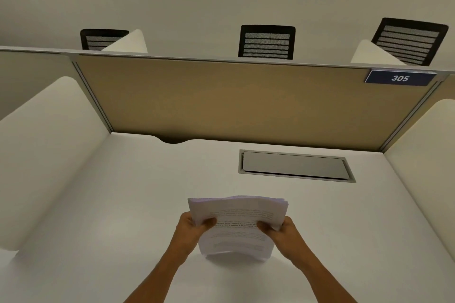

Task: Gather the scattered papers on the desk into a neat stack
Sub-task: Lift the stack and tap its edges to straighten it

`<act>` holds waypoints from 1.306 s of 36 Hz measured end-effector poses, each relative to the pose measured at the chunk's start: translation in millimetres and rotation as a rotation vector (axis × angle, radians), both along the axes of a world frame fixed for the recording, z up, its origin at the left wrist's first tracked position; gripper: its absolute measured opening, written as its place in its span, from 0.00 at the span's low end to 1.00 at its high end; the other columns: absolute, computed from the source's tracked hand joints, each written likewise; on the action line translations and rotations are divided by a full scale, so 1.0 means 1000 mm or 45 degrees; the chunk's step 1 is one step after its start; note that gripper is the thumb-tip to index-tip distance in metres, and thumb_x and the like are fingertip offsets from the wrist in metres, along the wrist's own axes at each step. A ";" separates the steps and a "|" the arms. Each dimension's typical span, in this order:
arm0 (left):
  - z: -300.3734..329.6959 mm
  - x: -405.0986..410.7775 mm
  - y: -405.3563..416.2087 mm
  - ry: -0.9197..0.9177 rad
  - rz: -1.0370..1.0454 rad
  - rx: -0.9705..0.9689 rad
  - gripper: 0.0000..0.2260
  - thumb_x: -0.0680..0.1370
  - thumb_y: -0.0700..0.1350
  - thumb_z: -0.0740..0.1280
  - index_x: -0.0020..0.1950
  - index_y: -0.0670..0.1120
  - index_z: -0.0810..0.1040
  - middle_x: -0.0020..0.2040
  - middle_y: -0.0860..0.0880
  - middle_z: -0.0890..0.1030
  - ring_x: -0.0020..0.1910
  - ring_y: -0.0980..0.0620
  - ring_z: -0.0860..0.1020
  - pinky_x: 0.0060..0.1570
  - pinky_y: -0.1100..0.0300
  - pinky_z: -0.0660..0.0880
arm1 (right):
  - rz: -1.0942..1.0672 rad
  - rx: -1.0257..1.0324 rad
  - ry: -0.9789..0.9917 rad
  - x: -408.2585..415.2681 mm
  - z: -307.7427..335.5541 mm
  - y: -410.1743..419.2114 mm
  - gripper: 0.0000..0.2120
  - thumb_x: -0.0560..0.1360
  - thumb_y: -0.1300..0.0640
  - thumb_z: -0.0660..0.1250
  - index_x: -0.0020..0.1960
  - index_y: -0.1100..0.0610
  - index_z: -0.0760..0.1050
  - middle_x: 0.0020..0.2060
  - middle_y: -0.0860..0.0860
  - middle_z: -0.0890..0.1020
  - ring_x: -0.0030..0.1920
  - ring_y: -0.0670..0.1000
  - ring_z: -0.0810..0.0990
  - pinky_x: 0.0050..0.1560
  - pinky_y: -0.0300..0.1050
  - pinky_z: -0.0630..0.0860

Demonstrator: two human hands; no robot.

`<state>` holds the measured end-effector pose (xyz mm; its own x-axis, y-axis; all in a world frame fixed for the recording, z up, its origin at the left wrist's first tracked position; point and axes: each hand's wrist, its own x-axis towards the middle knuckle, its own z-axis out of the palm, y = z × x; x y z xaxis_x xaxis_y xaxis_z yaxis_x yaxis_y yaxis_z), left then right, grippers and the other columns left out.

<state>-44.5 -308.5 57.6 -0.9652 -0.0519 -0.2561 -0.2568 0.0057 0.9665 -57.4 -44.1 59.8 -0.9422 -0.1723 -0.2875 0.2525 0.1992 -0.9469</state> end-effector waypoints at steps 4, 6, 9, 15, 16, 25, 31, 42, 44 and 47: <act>-0.006 0.001 0.001 -0.051 -0.044 -0.022 0.14 0.67 0.51 0.76 0.52 0.52 0.85 0.49 0.49 0.87 0.48 0.51 0.85 0.45 0.61 0.80 | -0.026 -0.049 -0.039 0.005 -0.010 -0.002 0.12 0.76 0.53 0.72 0.57 0.40 0.83 0.52 0.44 0.87 0.53 0.45 0.85 0.50 0.40 0.83; -0.013 0.005 0.003 -0.075 -0.069 -0.035 0.14 0.67 0.50 0.76 0.52 0.53 0.85 0.50 0.50 0.87 0.49 0.53 0.84 0.46 0.61 0.79 | -0.016 -0.084 -0.065 0.008 -0.018 -0.003 0.15 0.73 0.51 0.73 0.60 0.46 0.82 0.54 0.46 0.87 0.56 0.48 0.84 0.56 0.47 0.82; -0.018 0.008 0.005 -0.074 -0.066 -0.041 0.11 0.71 0.47 0.76 0.52 0.56 0.85 0.50 0.52 0.87 0.50 0.54 0.84 0.43 0.65 0.80 | -0.026 -0.114 -0.048 0.010 -0.023 -0.004 0.16 0.75 0.50 0.71 0.62 0.48 0.80 0.55 0.48 0.86 0.57 0.48 0.84 0.57 0.48 0.82; -0.016 0.008 0.004 -0.065 0.002 -0.032 0.09 0.73 0.46 0.75 0.51 0.57 0.85 0.49 0.53 0.87 0.48 0.53 0.84 0.40 0.65 0.81 | -0.042 -0.117 0.005 0.006 -0.015 -0.003 0.14 0.77 0.49 0.68 0.62 0.47 0.79 0.54 0.46 0.86 0.55 0.47 0.85 0.51 0.44 0.83; -0.017 0.009 0.003 -0.065 0.002 -0.026 0.09 0.73 0.46 0.75 0.52 0.57 0.85 0.49 0.52 0.87 0.48 0.53 0.84 0.41 0.64 0.81 | -0.051 -0.124 0.014 0.007 -0.014 -0.002 0.13 0.78 0.50 0.68 0.62 0.47 0.79 0.54 0.46 0.86 0.55 0.47 0.85 0.51 0.43 0.83; -0.028 0.015 0.009 -0.162 0.028 -0.034 0.09 0.73 0.47 0.74 0.53 0.54 0.82 0.48 0.55 0.87 0.49 0.51 0.84 0.41 0.63 0.81 | 0.002 -0.107 -0.052 0.009 -0.031 -0.004 0.12 0.81 0.51 0.66 0.63 0.48 0.79 0.57 0.47 0.86 0.58 0.48 0.84 0.61 0.53 0.81; -0.020 0.015 0.004 -0.103 0.023 -0.012 0.10 0.72 0.49 0.75 0.53 0.57 0.84 0.50 0.53 0.87 0.49 0.52 0.84 0.43 0.63 0.81 | 0.001 -0.084 -0.001 0.007 -0.021 -0.001 0.11 0.78 0.45 0.67 0.59 0.37 0.79 0.55 0.44 0.86 0.57 0.45 0.84 0.51 0.39 0.83; -0.040 0.033 0.015 -0.199 0.022 -0.012 0.10 0.73 0.45 0.75 0.52 0.55 0.83 0.51 0.54 0.86 0.50 0.55 0.84 0.42 0.64 0.81 | -0.041 -0.045 -0.074 0.024 -0.041 -0.006 0.10 0.81 0.53 0.66 0.61 0.45 0.79 0.54 0.42 0.86 0.56 0.44 0.83 0.51 0.37 0.82; -0.038 0.032 0.014 -0.187 0.040 -0.029 0.10 0.74 0.43 0.74 0.53 0.54 0.83 0.50 0.55 0.86 0.50 0.54 0.84 0.43 0.64 0.81 | -0.047 -0.040 -0.059 0.023 -0.036 -0.006 0.10 0.81 0.54 0.65 0.61 0.44 0.79 0.54 0.42 0.86 0.56 0.44 0.84 0.51 0.37 0.81; -0.038 0.030 0.010 -0.159 0.059 -0.044 0.13 0.74 0.41 0.74 0.55 0.54 0.82 0.50 0.55 0.86 0.49 0.54 0.83 0.43 0.66 0.81 | -0.056 -0.039 -0.007 0.023 -0.027 -0.005 0.10 0.81 0.54 0.66 0.58 0.41 0.81 0.53 0.41 0.86 0.55 0.42 0.83 0.51 0.33 0.80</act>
<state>-14.3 -298.2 19.8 -0.9224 -0.1063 -0.3713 -0.3757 0.0240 0.9265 -34.4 -48.6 33.2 -0.9475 -0.1398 -0.2876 0.2653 0.1586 -0.9510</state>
